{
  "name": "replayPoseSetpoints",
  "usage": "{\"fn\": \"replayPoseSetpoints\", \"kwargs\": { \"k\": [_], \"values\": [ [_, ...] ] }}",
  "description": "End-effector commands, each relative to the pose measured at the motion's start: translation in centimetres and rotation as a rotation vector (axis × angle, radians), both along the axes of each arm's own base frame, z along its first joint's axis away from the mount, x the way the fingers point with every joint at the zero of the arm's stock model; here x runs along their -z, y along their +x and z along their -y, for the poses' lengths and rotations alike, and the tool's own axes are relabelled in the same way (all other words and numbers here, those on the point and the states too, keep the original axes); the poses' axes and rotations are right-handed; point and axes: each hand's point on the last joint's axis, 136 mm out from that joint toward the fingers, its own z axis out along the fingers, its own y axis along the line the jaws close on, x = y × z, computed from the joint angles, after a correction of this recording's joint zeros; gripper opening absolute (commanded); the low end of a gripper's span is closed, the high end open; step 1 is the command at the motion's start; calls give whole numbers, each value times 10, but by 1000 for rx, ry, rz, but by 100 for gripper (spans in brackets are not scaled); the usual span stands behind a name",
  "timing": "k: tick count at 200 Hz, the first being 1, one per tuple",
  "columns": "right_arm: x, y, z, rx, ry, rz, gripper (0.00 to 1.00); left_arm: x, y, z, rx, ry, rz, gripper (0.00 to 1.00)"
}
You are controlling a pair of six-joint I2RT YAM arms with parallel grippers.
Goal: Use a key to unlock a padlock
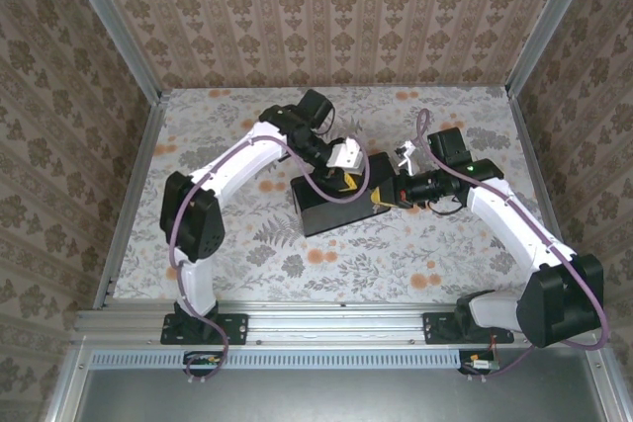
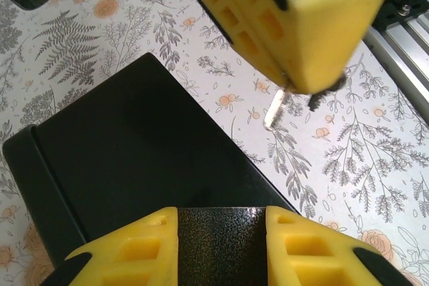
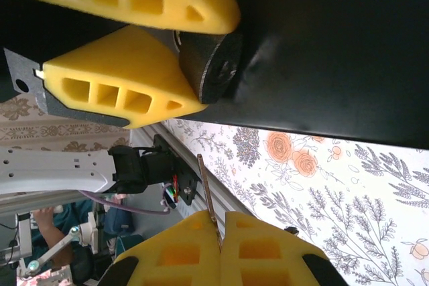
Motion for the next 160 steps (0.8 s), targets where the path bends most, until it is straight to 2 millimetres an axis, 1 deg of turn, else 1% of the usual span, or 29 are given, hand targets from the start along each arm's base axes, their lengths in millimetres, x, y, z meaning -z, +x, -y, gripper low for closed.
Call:
{"fn": "replayPoseSetpoints", "kwargs": {
  "k": [1, 11, 32, 49, 73, 99, 124, 160],
  "values": [
    [-13, 0, -4, -7, 18, 16, 2, -31, -14, -4, 54, -141, 18, 6],
    [-14, 1, -3, -8, 14, 15, 2, -39, -16, -6, 63, -182, 26, 5],
    [-17, 2, -5, -17, 20, 20, 2, -48, -20, -10, 86, -230, 17, 5],
    [-23, 2, -10, -39, 38, 35, 2, -47, -22, -12, 94, -230, 13, 4],
    [-27, 0, -17, -76, 36, 40, 2, -45, -23, -13, 100, -235, 14, 4],
    [-23, -5, -26, -117, 28, 29, 2, -47, -23, -14, 104, -252, 14, 4],
    [-14, -2, -23, -107, -11, 4, 2, -49, -23, -15, 101, -262, 22, 4],
    [-15, 2, -22, -114, -24, 7, 2, -55, -29, -19, 113, -293, 41, 3]
  ]
}}
